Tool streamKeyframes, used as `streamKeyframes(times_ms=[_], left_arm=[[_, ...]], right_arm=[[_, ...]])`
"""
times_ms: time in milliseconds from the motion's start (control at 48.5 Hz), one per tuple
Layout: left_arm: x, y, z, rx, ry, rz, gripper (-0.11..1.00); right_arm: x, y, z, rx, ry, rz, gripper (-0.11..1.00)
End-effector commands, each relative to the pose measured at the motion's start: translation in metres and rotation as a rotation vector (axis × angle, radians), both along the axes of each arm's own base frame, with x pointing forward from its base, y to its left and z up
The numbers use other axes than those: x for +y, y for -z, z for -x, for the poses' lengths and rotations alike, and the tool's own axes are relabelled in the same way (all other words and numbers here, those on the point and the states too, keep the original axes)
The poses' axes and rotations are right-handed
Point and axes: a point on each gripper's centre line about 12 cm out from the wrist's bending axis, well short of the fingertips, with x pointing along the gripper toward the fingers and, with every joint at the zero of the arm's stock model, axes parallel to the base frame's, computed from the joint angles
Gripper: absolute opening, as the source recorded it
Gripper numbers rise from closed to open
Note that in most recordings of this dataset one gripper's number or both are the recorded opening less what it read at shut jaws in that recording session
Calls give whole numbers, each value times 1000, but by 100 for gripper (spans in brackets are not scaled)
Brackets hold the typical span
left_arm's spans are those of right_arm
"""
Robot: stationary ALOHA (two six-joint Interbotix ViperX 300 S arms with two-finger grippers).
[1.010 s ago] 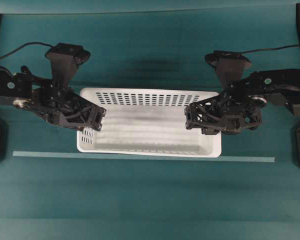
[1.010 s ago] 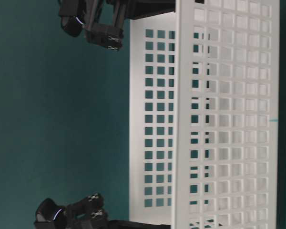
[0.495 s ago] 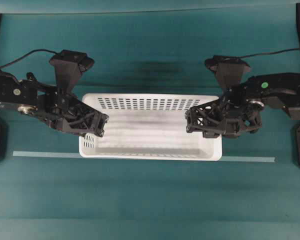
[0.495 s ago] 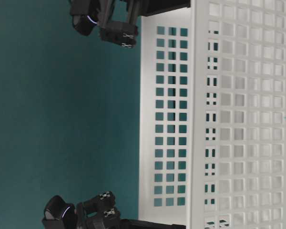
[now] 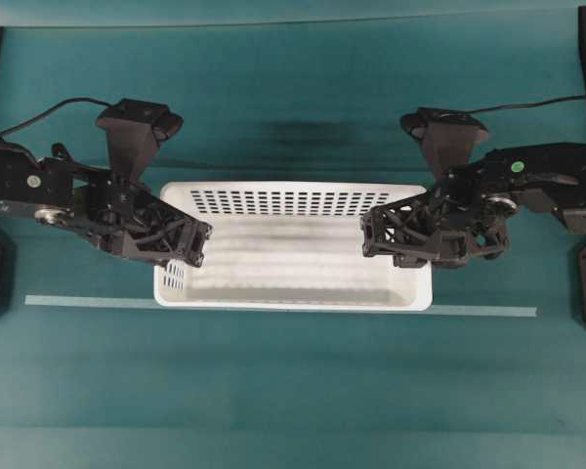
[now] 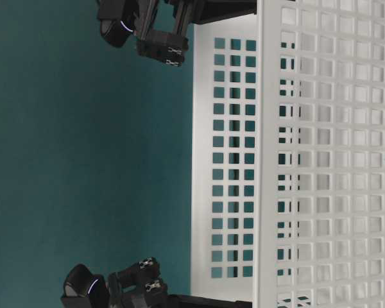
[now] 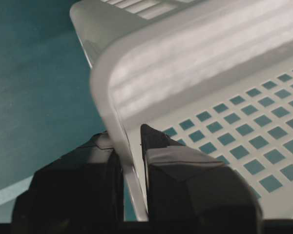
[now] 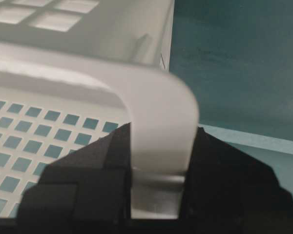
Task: Lift the white basket with both hands.
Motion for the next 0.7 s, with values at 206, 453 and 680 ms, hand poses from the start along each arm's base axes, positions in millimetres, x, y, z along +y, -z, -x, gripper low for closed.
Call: streamKeyframes(times_ms=[206,453,680], left_arm=[[2,11,-10,2,6,-7,4],[4,13,-8,8,1,-6,4],[6,13,-8,8,-6,-7,19]], right_arm=[[1,22,4,58,-13,-5,20],[-10,24,5,13,2,17,21],[-18,25,4,0,3,31,31]])
